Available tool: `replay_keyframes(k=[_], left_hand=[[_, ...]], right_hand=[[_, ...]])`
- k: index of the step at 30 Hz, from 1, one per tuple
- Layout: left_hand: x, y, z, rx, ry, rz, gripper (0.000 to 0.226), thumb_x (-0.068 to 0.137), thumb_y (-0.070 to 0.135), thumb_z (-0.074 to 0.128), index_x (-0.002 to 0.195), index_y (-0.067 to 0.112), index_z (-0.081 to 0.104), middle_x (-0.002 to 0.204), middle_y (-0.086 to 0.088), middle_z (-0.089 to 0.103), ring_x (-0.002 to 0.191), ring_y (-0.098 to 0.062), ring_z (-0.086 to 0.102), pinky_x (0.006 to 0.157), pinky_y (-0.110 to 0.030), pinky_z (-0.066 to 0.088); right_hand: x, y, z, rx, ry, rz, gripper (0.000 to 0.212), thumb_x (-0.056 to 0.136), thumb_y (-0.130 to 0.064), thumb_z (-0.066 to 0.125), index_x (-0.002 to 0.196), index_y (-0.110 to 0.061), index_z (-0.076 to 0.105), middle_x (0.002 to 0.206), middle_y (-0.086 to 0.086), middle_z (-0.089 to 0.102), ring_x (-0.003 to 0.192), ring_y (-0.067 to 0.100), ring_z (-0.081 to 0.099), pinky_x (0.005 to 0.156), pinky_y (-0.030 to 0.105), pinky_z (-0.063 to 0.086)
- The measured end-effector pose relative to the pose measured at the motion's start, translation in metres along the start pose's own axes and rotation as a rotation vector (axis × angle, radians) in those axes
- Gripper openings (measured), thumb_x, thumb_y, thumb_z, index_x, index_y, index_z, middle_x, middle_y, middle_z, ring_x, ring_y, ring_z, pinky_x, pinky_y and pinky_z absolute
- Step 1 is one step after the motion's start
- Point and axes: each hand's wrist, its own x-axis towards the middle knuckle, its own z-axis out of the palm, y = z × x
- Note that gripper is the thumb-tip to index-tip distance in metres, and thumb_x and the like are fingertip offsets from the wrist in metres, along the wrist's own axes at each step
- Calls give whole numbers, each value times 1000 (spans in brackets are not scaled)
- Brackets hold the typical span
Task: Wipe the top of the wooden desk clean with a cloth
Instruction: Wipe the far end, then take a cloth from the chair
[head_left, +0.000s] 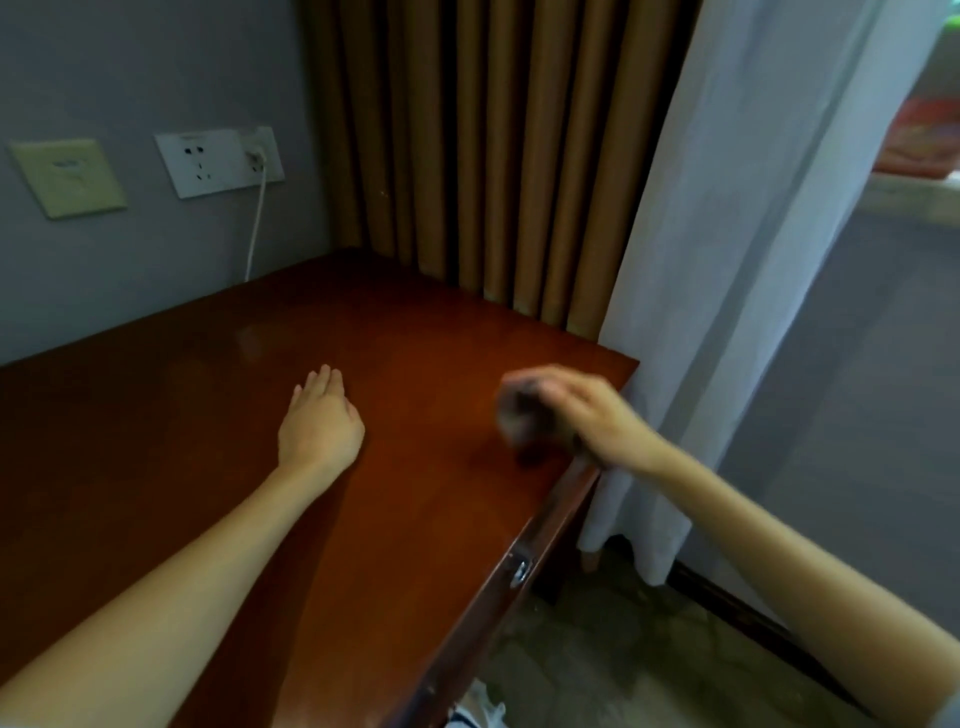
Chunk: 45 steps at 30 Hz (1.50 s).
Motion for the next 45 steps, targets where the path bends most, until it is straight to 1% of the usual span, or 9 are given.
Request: replay_keyframes(k=[5,10,18,24,29,34,38,41,45], left_hand=[[1,1,2,-5,16,-10,51,103,20,25,151,6,18,160,-9,13,148,-19,11,121,-31,8],[2,-1,3,-4,24,-3,51,103,19,26,151,4,19,159,-10,14,147,-19,12,121,-32,9],[3,0,2,9,6,-11,51,103,19,26,151,5,18,159,-10,13,148,-19,11,121,-32,8],[-1,0,-2,-31,-12,11,50,103,18,27,150,3,21,159,-11,16,147,-20,13,121,-33,10],[-5,-1,-4,-52,-21,32,50,103,17,27,151,4,19,159,-9,15,147,-18,11,121,-30,8],[-2,-6,-4,-75,-40,51,50,104,17,27,151,7,18,160,-7,12,148,-16,8,119,-27,5],[0,-9,-7,-114,-41,64,52,104,20,30,152,10,16,160,-4,9,148,-14,6,119,-25,4],[4,-19,-12,-58,-8,67,54,104,26,32,153,11,15,160,-3,9,148,-13,5,119,-26,3],[1,-50,-24,11,-4,-9,55,104,30,31,152,10,16,160,-5,10,148,-15,6,118,-27,3]], right_hand=[[46,76,-78,-173,475,327,31,103,-15,36,124,-9,58,103,6,65,53,-9,56,53,5,39],[60,130,-80,-520,234,549,38,102,-41,31,132,-30,53,131,-3,59,116,20,55,92,35,42],[25,64,-14,-555,-73,89,36,101,-28,40,135,-31,49,149,-13,37,138,1,28,115,36,29],[-15,-26,82,-302,-421,-303,33,99,-21,44,129,-15,57,144,-1,47,136,4,38,116,29,28],[-24,-71,93,114,-707,-280,30,100,-2,39,125,5,55,127,21,59,121,26,55,105,41,42],[75,-22,14,28,93,-30,31,102,-9,33,121,-7,58,117,1,63,101,-4,59,99,23,44],[131,69,-43,-267,328,400,37,104,-27,32,131,-16,54,80,-15,67,54,1,59,50,17,44],[148,114,-39,-513,163,571,43,103,-40,29,141,-26,43,134,3,55,108,20,59,82,28,45],[160,106,-2,-619,41,409,47,103,-34,29,148,-19,31,157,4,24,144,20,22,115,32,19]])
